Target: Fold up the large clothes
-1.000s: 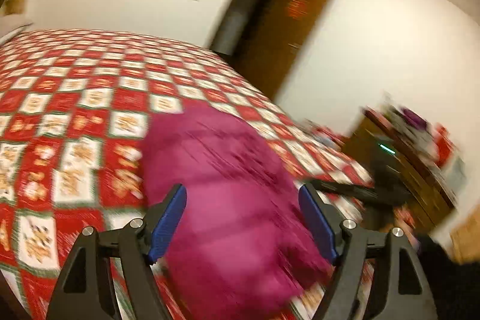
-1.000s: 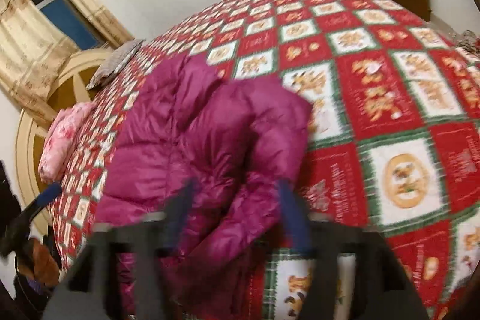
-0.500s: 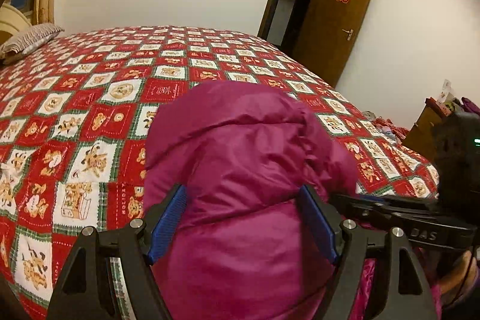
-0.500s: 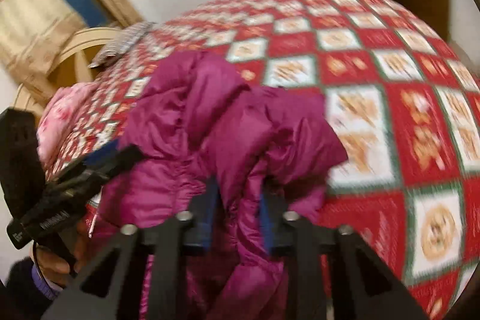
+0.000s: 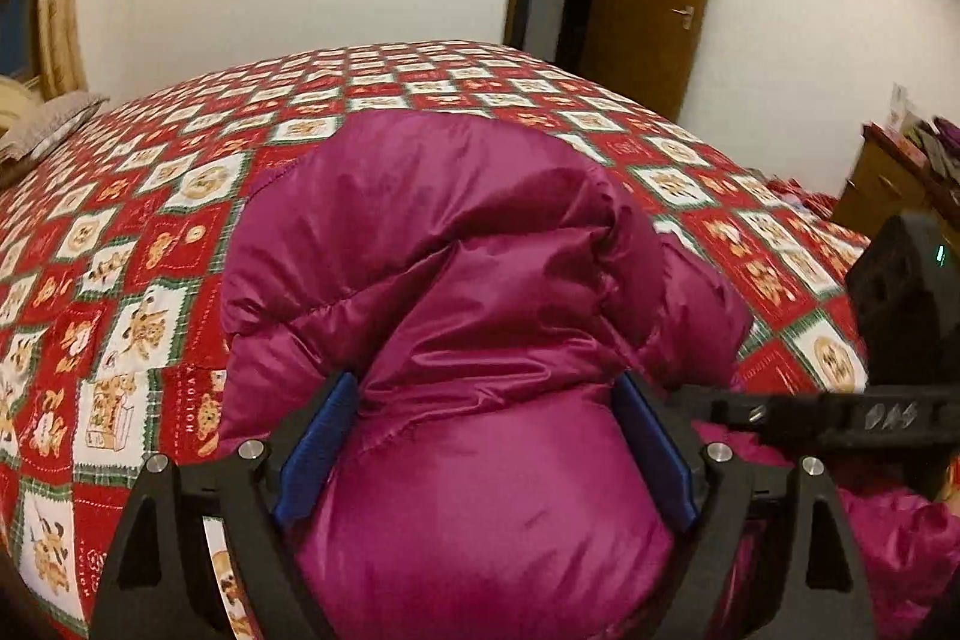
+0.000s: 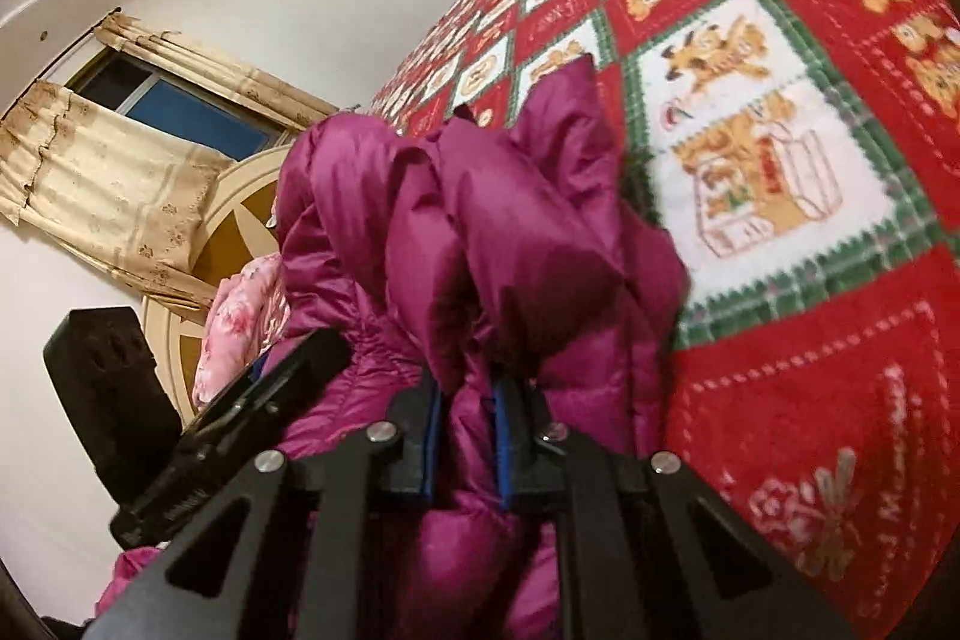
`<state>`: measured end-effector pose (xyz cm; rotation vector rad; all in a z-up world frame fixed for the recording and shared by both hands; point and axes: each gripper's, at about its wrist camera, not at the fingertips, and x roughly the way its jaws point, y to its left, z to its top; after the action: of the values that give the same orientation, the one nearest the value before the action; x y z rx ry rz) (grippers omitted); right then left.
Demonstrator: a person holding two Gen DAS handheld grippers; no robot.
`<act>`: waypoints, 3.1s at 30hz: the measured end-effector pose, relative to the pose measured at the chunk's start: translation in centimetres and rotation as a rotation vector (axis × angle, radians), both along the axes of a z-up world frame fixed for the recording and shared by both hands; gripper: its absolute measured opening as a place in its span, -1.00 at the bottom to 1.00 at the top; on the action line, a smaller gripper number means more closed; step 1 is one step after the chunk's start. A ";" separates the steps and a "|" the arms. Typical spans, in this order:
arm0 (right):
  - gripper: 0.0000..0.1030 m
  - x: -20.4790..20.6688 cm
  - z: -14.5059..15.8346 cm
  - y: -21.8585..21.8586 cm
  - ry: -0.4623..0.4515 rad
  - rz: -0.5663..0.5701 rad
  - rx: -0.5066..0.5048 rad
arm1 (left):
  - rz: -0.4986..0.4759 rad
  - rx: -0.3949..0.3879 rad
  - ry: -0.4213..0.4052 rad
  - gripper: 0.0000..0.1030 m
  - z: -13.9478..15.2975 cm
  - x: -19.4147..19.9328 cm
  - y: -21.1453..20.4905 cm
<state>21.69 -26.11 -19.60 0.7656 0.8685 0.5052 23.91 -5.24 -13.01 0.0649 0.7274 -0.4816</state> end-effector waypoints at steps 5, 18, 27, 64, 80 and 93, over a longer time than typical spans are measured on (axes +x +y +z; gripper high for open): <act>-0.21 -3.1 4.6 -1.1 0.019 -0.055 -0.223 | -0.002 0.005 -0.011 0.69 -0.1 -0.5 0.0; -0.21 2.8 10.4 4.3 0.041 -0.389 -0.006 | 0.097 0.077 -0.022 0.70 0.8 -2.0 0.3; -0.43 1.0 5.6 4.2 -0.005 -0.384 -0.472 | 0.164 0.080 -0.083 0.70 3.9 -1.4 3.7; -0.40 2.6 2.8 4.9 -0.053 -0.328 -0.643 | 0.304 0.138 0.131 0.87 -3.7 8.7 -1.3; -0.40 -1.4 8.3 3.6 -0.091 -0.238 -0.690 | 0.200 0.035 0.139 0.87 3.0 -0.3 6.8; -0.33 -8.2 3.9 5.7 -0.052 -0.219 -0.486 | 0.155 0.020 0.171 0.87 -0.6 -5.4 5.2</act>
<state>13.48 -20.46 -15.70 0.3913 0.8042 0.1077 18.48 -0.02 -13.64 -0.0148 0.8981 -0.3342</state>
